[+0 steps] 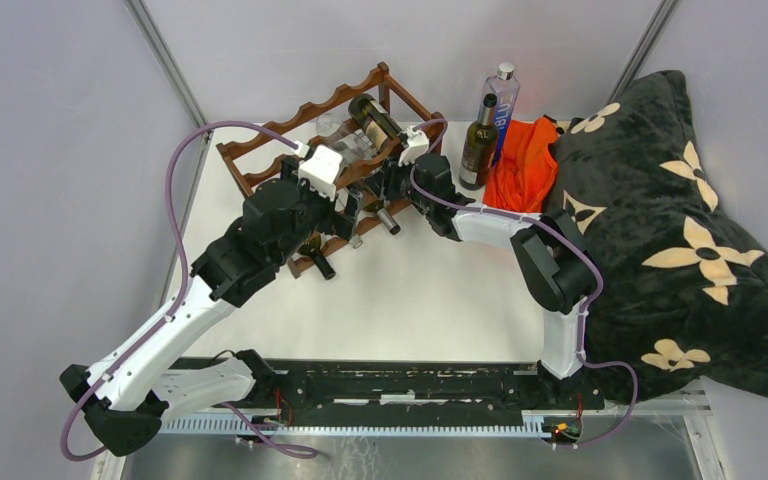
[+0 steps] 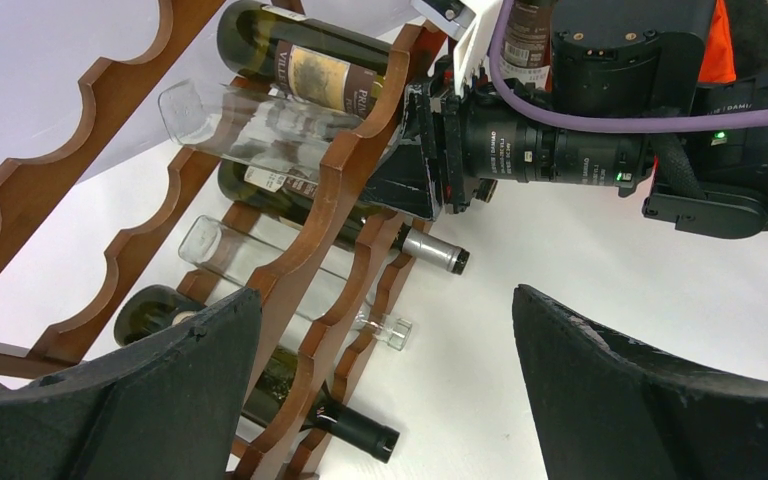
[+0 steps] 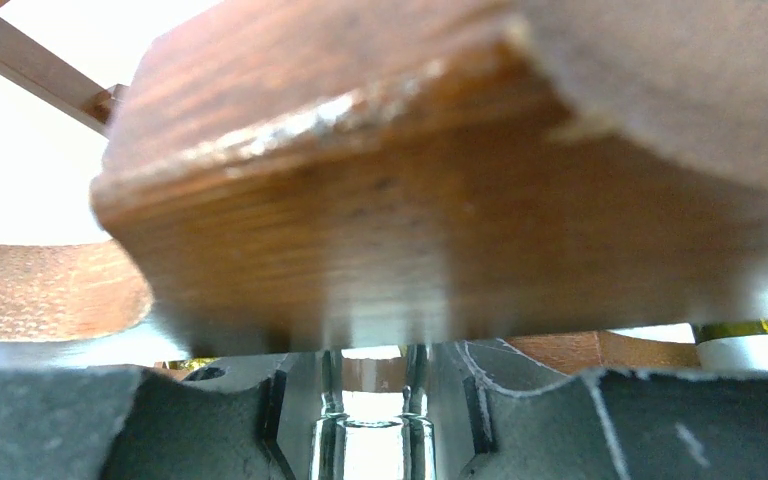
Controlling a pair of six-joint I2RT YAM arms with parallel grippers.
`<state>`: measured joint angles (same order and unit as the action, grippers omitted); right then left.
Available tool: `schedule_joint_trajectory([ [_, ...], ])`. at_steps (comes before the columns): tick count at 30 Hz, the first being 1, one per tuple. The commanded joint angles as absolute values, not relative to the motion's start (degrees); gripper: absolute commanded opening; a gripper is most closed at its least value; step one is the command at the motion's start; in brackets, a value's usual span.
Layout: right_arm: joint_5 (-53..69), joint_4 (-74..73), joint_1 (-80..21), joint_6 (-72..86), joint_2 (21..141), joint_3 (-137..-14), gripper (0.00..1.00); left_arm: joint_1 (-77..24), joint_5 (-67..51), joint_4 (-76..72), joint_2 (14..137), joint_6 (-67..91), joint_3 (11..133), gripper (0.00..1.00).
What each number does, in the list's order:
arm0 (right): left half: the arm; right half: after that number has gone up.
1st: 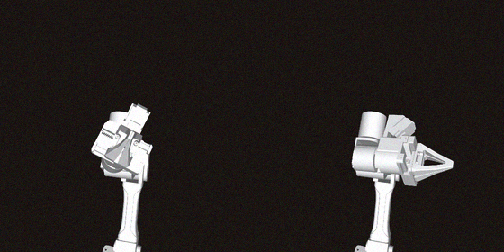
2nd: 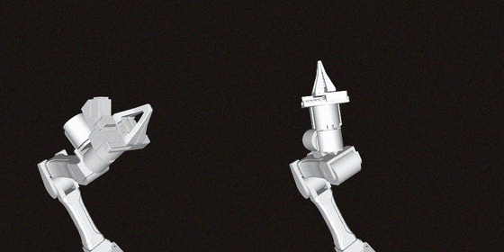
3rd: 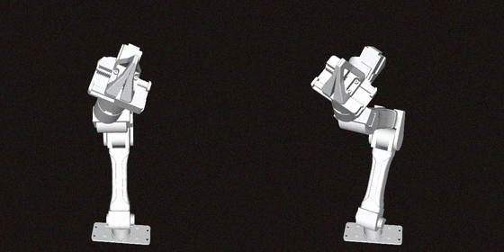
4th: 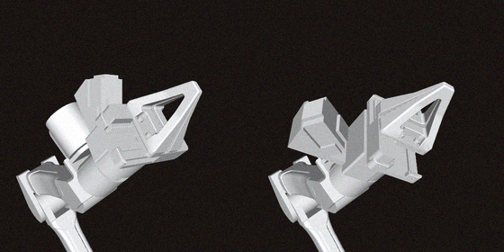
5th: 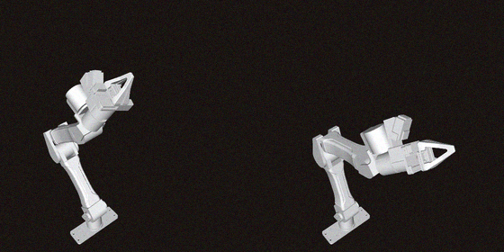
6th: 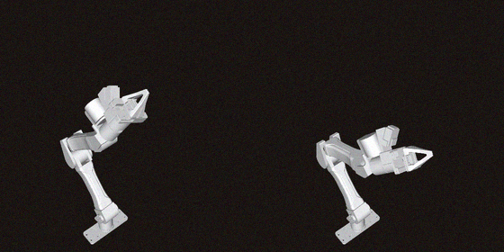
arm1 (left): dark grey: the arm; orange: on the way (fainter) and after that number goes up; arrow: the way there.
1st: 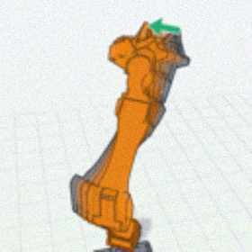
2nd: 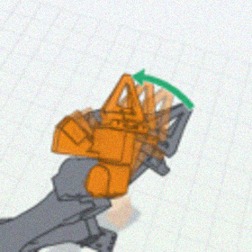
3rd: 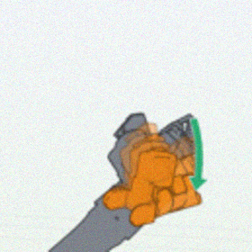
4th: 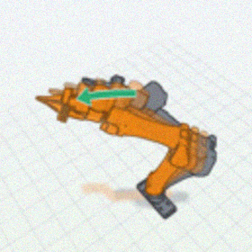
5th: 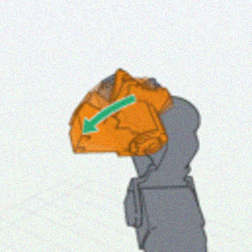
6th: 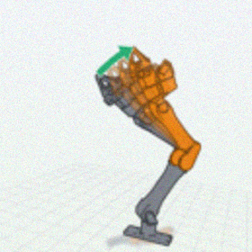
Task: Put the wine bottle on the wine rack
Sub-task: Place the wine bottle in the wine rack.
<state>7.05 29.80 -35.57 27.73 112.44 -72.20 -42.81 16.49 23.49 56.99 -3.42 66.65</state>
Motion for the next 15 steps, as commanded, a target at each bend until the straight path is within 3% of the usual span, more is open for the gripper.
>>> schedule_joint_trajectory([
  [1,4.9,32.2,-35.5,26.8,110.8,-74.4,0.26,-42.5,17.5,20.3,56.1,-2.2,66.3,1.0],
  [15,5.5,31.1,-35.8,24.1,109.2,-72.5,0.47,-42.5,17.1,20.2,54.8,-1.5,65.7,1.0],
])
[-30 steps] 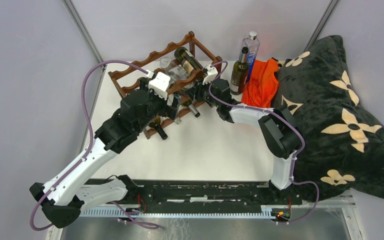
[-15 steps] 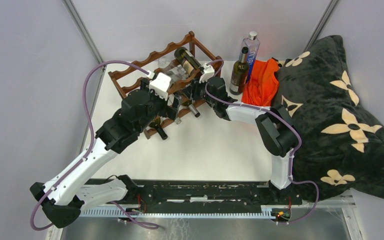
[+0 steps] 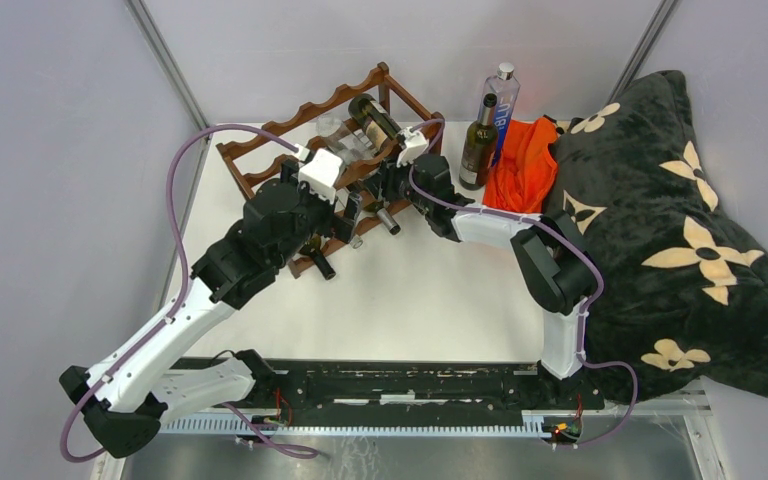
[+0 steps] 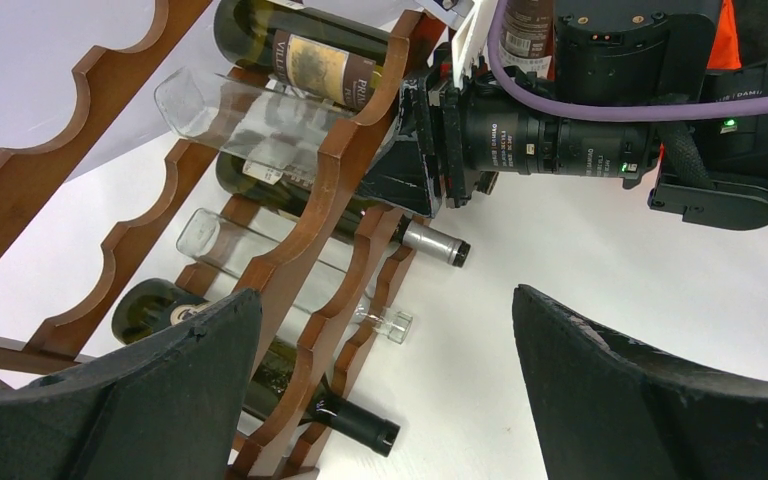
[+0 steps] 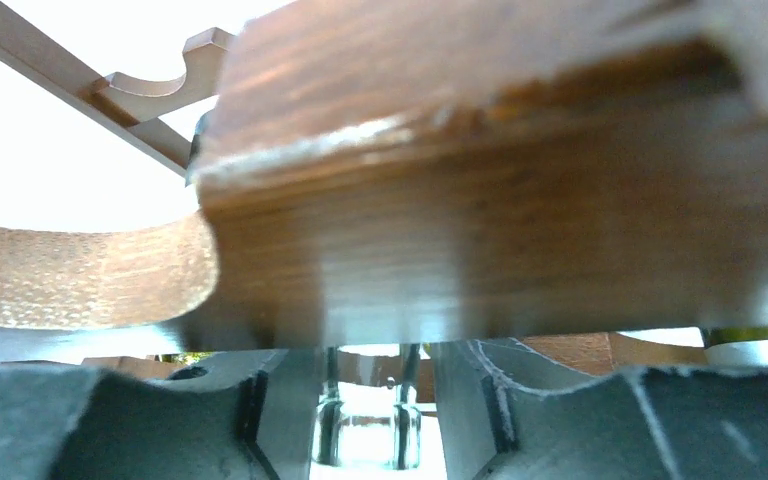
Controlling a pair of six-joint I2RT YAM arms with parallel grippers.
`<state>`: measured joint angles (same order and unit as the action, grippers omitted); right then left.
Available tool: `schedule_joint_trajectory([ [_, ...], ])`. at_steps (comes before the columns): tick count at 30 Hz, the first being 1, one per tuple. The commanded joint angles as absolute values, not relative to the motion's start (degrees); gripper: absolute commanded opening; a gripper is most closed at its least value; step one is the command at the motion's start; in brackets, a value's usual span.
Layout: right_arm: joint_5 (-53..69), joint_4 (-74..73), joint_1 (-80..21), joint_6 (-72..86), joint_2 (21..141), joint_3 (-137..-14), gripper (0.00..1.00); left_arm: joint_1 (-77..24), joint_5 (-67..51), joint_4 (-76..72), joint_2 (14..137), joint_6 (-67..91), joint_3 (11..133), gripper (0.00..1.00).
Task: Put the wine bottle on the wine rack
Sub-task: Place the wine bottle in the wine rack.
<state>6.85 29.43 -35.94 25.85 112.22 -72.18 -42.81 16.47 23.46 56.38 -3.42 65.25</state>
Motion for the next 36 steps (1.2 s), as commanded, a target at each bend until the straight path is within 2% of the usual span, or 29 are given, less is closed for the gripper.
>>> schedule_joint_trajectory([
  [1,5.5,31.0,-35.9,24.0,109.2,-72.4,0.49,-42.5,17.1,20.3,54.7,-1.4,65.7,1.0],
  [10,5.6,29.8,-35.9,22.1,108.1,-72.6,0.57,-42.5,16.7,20.4,54.5,-1.3,65.9,1.0],
  [19,4.6,27.6,-36.2,15.2,102.9,-70.4,0.58,-42.5,15.5,19.9,53.9,-0.4,65.3,1.0],
  [27,7.8,24.3,-36.4,9.6,95.5,-65.5,0.58,-42.5,8.5,17.4,51.5,4.7,65.6,1.0],
  [31,13.7,21.7,-36.4,3.7,89.2,-61.1,0.6,-42.5,4.3,15.8,50.4,7.0,64.8,1.0],
  [36,27.5,14.3,-35.4,-9.2,79.7,-57.2,0.64,-42.6,0.3,13.8,49.9,7.3,64.2,1.0],
])
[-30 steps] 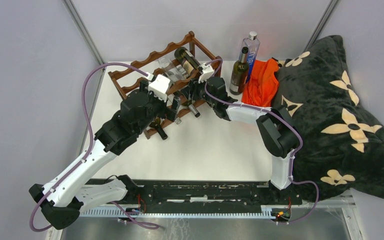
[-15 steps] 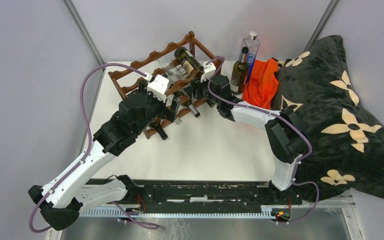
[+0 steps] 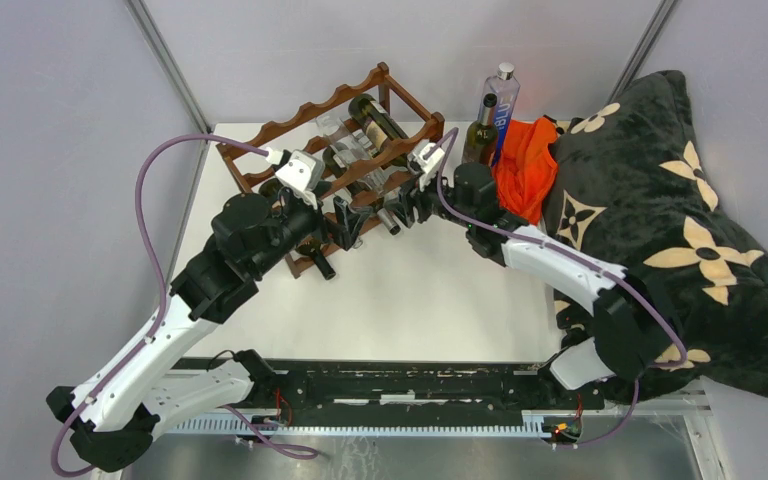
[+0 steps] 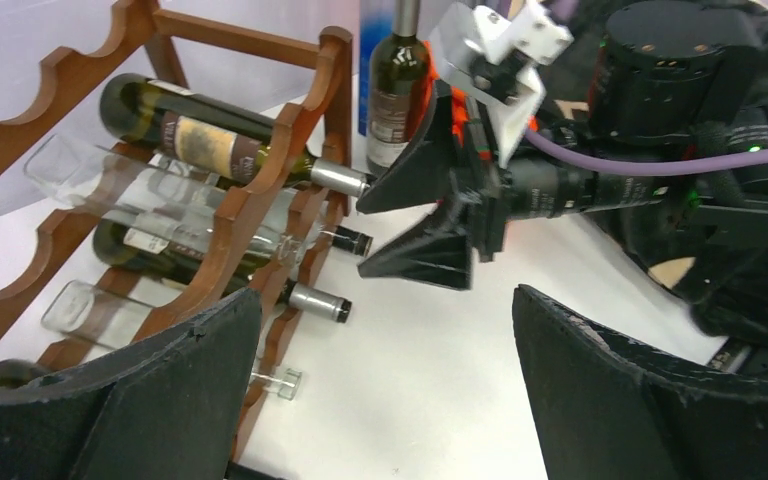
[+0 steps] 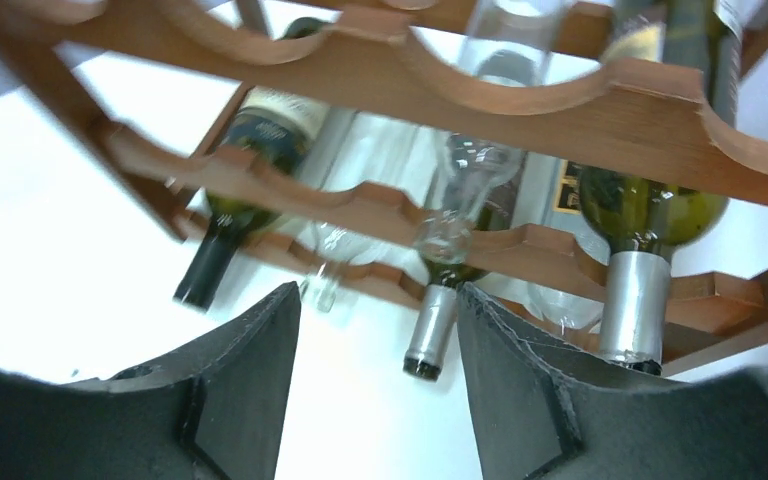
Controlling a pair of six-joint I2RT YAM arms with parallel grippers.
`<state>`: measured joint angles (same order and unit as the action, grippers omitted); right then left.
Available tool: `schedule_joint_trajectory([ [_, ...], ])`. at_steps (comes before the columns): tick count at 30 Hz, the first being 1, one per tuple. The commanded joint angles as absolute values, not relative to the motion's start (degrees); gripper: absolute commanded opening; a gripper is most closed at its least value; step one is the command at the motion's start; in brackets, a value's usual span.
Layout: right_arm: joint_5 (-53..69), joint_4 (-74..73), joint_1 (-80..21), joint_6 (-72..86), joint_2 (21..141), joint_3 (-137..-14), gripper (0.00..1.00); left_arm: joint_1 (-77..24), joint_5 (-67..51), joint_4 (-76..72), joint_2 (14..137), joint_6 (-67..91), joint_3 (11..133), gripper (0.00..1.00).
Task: Put the wine bottle on the wine rack
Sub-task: Place the wine bottle in the wine rack.
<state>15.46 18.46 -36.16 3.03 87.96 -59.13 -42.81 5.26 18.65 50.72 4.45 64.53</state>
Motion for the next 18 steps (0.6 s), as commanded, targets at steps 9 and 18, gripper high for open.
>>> schedule_joint_trajectory([
  [9,47.4,6.3,-23.2,-23.3,67.0,-52.6,0.79,-42.5,-0.2,13.5,53.8,-1.0,66.7,1.0],
  [18,53.7,8.2,-13.0,-23.1,63.4,-50.2,0.95,-42.0,3.7,11.0,59.0,-8.2,67.2,1.0],
])
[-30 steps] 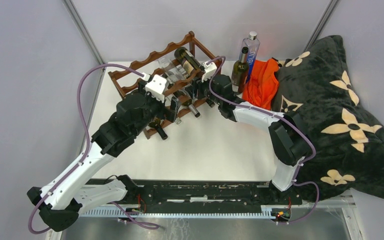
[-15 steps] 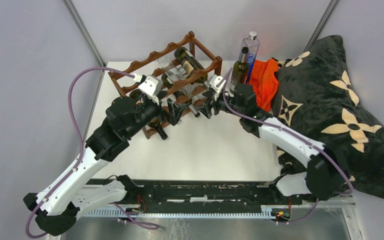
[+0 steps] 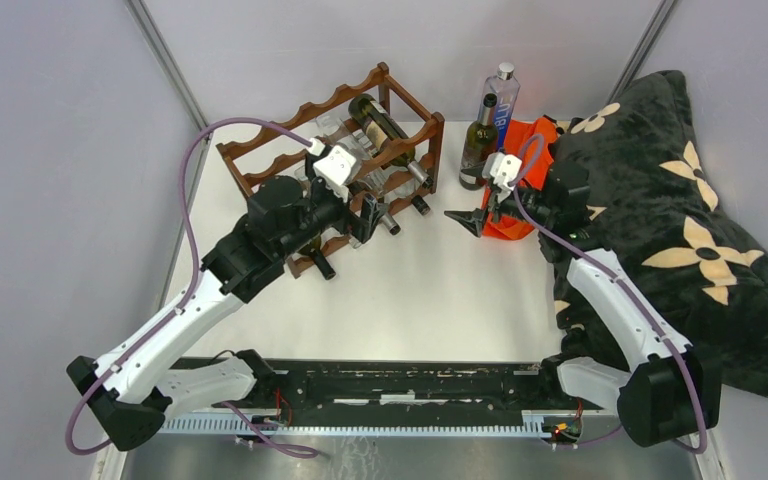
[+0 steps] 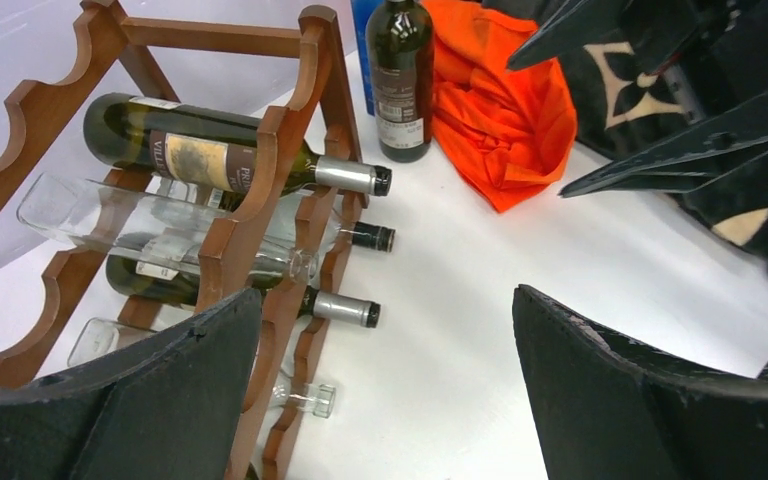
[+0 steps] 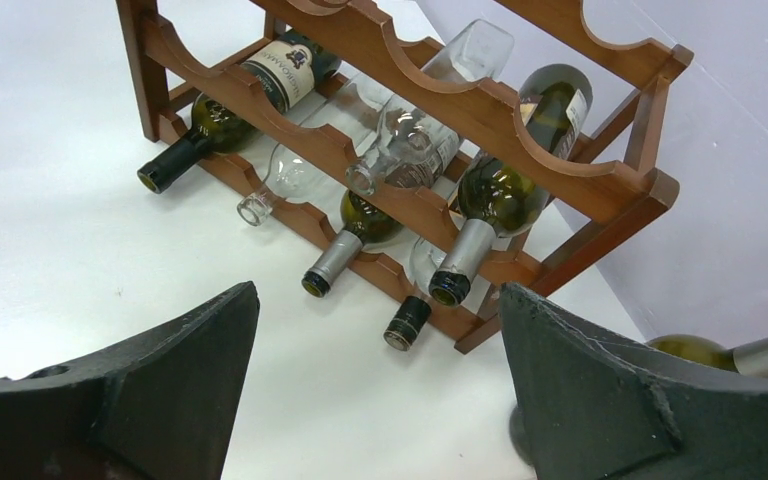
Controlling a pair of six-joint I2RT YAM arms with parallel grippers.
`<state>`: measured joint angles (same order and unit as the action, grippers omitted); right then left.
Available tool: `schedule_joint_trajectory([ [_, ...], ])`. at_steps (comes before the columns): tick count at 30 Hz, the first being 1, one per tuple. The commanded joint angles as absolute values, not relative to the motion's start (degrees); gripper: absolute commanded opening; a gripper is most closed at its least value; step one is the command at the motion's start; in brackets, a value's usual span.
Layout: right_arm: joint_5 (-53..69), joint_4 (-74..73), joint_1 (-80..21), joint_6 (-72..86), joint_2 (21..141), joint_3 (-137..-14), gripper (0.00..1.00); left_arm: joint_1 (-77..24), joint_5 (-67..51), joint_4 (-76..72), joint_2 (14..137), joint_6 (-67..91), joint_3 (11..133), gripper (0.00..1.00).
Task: Put the wine bottle on the wine rack
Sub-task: Place the wine bottle in the wine rack, then pick up the wine bottle from the center of the board.
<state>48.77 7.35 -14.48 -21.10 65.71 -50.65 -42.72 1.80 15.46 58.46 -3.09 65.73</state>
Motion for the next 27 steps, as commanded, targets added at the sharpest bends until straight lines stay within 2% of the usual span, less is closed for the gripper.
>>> schedule_joint_trajectory([
  [1,53.7,8.4,-12.3,-23.0,63.3,-49.8,0.95,-41.8,3.9,10.5,58.8,-8.3,66.2,1.0],
  [8,55.9,14.6,-7.4,-18.8,63.0,-45.3,0.96,-40.9,5.6,6.3,54.6,-9.3,57.4,1.0],
  [27,59.3,20.2,-4.0,-14.7,64.0,-41.0,0.97,-40.9,5.1,6.8,56.9,-10.4,56.8,1.0],
])
